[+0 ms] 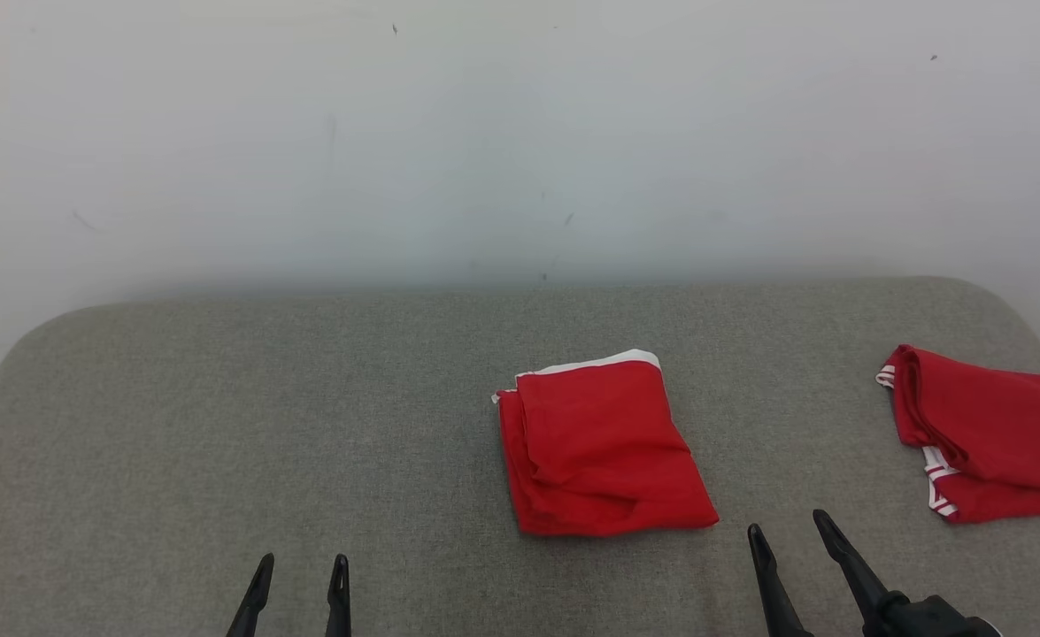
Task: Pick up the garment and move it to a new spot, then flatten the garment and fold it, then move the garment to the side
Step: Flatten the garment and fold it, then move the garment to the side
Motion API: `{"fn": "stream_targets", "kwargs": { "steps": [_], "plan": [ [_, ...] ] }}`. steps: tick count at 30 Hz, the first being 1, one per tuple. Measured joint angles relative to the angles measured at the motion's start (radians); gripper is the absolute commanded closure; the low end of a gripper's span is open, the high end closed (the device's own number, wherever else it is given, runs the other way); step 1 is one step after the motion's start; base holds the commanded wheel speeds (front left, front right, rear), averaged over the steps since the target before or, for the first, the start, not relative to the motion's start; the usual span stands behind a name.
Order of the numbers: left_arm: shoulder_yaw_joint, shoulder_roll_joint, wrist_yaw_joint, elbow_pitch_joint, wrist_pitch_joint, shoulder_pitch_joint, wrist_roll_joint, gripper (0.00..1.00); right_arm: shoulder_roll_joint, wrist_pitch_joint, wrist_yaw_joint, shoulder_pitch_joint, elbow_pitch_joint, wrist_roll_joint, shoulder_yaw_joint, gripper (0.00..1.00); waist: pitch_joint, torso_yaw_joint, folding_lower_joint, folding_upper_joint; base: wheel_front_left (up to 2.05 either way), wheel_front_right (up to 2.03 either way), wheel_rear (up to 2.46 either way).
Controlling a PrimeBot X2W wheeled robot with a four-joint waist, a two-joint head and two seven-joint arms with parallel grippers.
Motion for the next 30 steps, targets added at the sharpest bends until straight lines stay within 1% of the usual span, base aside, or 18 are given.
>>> {"fn": "stream_targets", "kwargs": {
  "steps": [13,30],
  "plan": [
    [0.023,-0.012,-0.010,0.015,0.000,0.004,0.033,0.00,0.007,0.000,0.000,0.002,0.009,0.001,0.002,0.00,0.000,-0.010,0.0001,0.0000,0.00,0.00,0.00],
    [0.035,-0.017,-0.017,0.026,0.000,0.003,0.037,0.00,0.008,0.000,0.000,-0.004,0.017,0.007,0.007,0.00,0.003,-0.014,0.0001,0.0000,0.00,0.00,0.00]
  ]
}}
